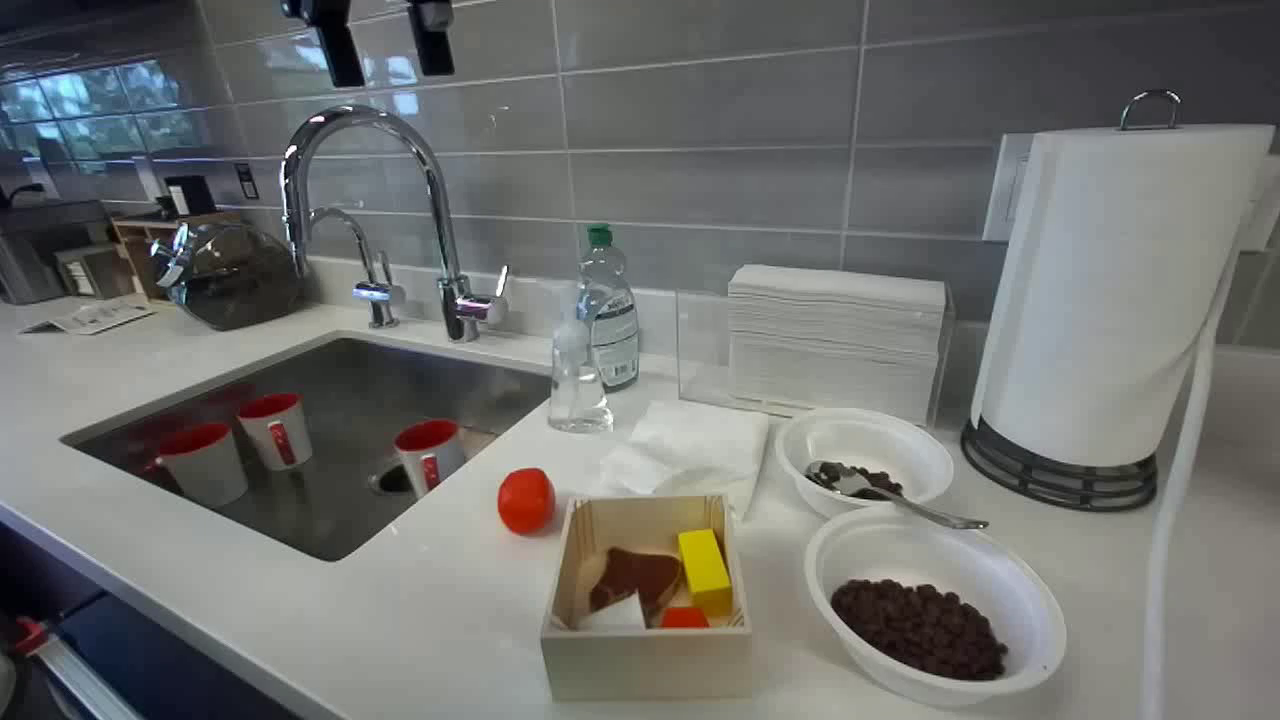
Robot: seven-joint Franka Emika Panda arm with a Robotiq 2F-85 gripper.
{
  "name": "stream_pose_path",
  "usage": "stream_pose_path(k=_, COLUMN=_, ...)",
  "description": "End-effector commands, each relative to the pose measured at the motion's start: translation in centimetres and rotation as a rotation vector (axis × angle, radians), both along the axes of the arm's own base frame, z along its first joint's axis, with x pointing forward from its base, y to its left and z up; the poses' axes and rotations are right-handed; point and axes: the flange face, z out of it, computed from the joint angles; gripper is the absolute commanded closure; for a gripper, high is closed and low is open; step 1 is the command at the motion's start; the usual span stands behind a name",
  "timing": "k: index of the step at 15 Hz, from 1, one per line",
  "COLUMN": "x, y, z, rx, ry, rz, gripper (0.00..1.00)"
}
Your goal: Use the spoon to move some of the brown objects to the other bowl
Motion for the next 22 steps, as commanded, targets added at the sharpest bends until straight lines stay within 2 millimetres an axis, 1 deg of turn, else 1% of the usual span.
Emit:
stream_pose_path(k=1, x=0.0, y=0.0, z=0.1, rx=0.000, ry=0.000, rz=0.000, gripper=0.00)
stream_pose_path(k=5, x=0.0, y=0.0, z=0.3, rx=0.000, ry=-0.003, rz=0.000, gripper=0.00)
stream_pose_path(k=7, x=0.9, y=-0.8, z=0.3, rx=0.007, ry=0.032, rz=0.027, gripper=0.00)
stream_pose_path(k=9, x=1.8, y=-2.3, z=0.4, rx=0.019, ry=0.058, rz=0.049, gripper=0.00)
stream_pose_path(k=11, x=3.0, y=-4.3, z=0.5, rx=0.031, ry=0.073, rz=0.084, gripper=0.00)
stream_pose_path(k=13, x=4.5, y=-6.9, z=0.3, rx=0.032, ry=0.086, rz=0.102, gripper=0.00)
stream_pose_path(k=16, x=6.7, y=-10.3, z=-0.7, rx=0.010, ry=0.127, rz=0.129, gripper=0.00)
stream_pose_path(k=18, x=8.3, y=-12.4, z=-1.8, rx=-0.010, ry=0.159, rz=0.141, gripper=0.00)
stream_pose_path(k=22, x=12.4, y=-17.3, z=-5.2, rx=0.011, ry=0.272, rz=0.205, gripper=0.00)
